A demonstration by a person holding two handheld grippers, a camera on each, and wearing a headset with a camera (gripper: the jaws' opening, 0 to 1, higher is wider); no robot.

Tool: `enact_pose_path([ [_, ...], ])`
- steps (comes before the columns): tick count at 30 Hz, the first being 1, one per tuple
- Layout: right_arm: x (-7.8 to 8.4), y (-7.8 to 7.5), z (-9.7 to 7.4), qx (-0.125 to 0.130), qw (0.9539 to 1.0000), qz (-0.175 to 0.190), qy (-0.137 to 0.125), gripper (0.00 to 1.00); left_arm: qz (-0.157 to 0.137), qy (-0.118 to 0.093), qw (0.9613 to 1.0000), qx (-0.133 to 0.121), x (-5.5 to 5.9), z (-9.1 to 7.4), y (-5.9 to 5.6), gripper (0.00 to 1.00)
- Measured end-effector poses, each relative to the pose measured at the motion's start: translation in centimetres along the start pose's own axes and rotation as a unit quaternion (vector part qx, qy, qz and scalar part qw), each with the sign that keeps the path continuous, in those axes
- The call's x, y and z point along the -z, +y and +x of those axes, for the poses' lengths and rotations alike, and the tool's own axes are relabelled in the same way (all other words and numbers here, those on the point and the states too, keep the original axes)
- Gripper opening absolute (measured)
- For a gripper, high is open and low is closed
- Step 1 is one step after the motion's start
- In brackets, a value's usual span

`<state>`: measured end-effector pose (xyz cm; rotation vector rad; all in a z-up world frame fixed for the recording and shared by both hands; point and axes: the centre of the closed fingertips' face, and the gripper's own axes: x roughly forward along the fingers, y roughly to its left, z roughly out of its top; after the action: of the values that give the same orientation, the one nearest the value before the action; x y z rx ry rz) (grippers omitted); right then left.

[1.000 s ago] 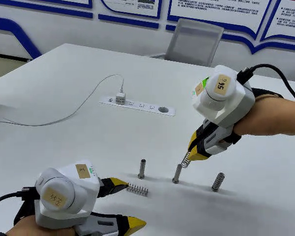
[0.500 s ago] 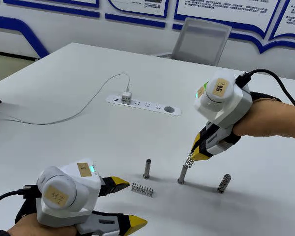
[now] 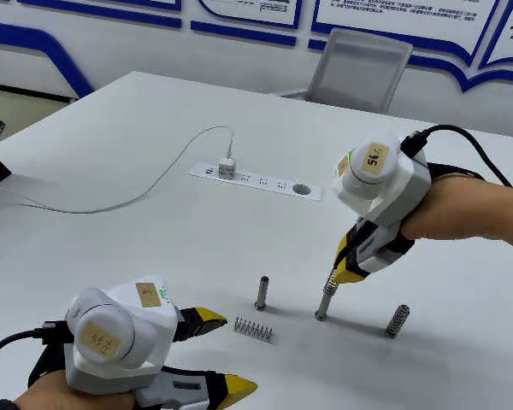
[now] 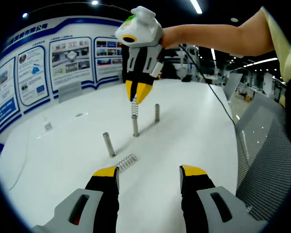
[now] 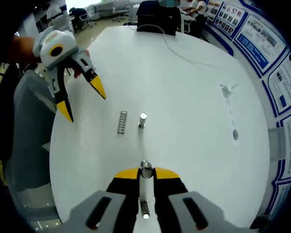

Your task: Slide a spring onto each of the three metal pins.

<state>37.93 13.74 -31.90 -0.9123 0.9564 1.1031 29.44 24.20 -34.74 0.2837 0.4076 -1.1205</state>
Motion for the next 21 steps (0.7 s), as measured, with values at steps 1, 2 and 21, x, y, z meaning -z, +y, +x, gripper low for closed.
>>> enact_pose_path([
  [1,0.1,0.0,0.2,0.0,1.0,-0.001,0.002,0.12,0.0,0.0,1.0,0.0,0.0,0.0,0.0,0.51],
  [2,0.1,0.0,0.4,0.002,1.0,-0.002,0.006,0.12,0.0,0.0,1.0,0.0,0.0,0.0,0.0,0.51],
  [21,0.8,0.2,3.5,-0.001,0.9995,0.0,0.032,0.12,-0.001,0.005,1.0,-0.001,0.2,-0.1,-0.1,0.51],
])
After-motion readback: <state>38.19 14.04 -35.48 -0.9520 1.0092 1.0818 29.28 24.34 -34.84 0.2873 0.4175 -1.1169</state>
